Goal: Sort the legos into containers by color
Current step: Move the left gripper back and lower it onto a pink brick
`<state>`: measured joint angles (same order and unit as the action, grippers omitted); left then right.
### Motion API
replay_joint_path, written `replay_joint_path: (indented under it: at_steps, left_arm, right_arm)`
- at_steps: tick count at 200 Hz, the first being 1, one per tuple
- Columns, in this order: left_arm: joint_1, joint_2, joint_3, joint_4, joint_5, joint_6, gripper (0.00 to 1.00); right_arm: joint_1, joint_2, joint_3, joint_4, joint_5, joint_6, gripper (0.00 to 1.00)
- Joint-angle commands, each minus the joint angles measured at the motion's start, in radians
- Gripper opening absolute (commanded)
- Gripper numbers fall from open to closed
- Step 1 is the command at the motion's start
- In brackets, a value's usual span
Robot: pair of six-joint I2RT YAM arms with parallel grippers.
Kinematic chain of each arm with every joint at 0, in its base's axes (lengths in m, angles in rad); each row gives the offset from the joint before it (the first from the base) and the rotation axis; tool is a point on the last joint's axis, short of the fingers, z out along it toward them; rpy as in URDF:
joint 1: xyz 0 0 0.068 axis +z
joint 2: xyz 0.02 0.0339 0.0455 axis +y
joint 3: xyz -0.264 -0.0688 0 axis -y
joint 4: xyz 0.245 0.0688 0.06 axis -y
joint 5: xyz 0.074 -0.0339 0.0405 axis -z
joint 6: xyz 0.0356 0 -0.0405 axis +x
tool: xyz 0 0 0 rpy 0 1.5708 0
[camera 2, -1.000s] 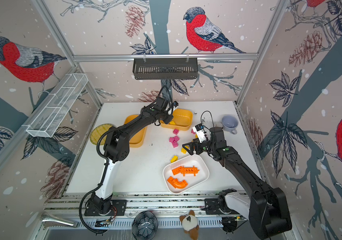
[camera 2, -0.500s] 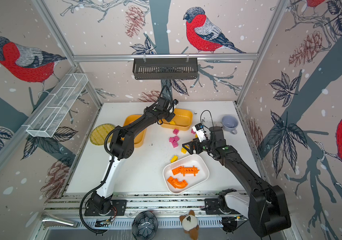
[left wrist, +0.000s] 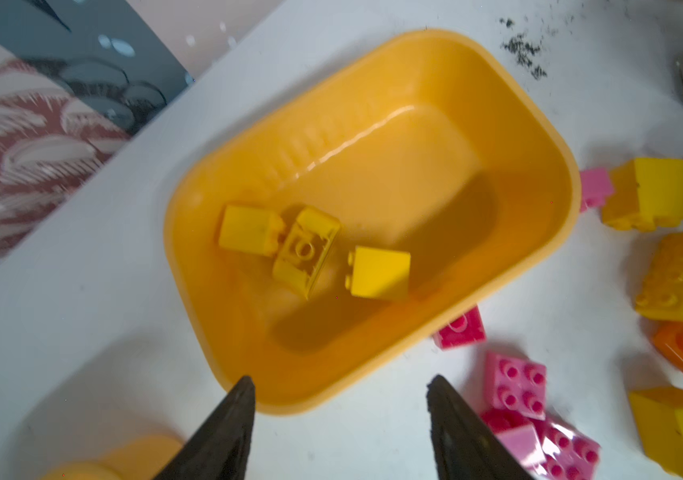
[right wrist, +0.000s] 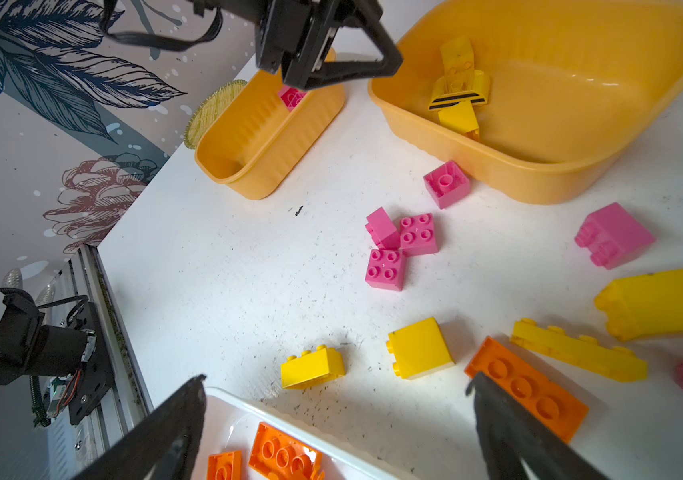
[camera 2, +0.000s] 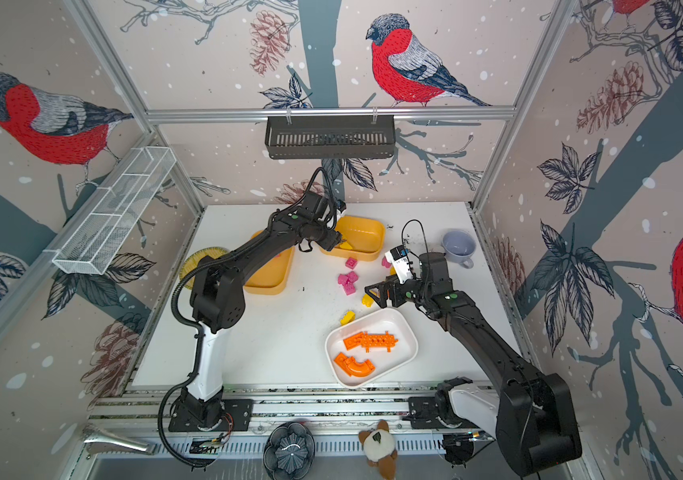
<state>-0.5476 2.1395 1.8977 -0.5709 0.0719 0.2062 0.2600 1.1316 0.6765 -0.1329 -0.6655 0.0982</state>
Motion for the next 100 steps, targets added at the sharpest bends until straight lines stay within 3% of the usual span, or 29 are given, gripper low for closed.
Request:
replay_joint_path:
  at_steps: [1, 46, 75, 100]
  left_arm:
    - [-0.010, -0.105, -0.148, -0.002, 0.060, -0.146, 0.65]
    - [-0.082, -0.246, -0.382, 0.122, 0.075, -0.357, 0.65]
    - [-0.122, -0.215, -0.394, 0.109, 0.049, -0.438, 0.66]
    - [-0.134, -0.197, -0.390, 0.124, 0.015, -0.592, 0.65]
  right_arm:
    - [-0.002, 0.008, 0.001, 0.012, -0.007, -0.009, 0.99]
    - [0.001, 0.029, 0.008, 0.019, -0.015, -0.006, 0.99]
    - [0.005, 0.035, 0.003, 0.020, -0.015, -0.006, 0.99]
    - [0.006, 0.028, -0.011, 0.028, -0.011, 0.000, 1.00]
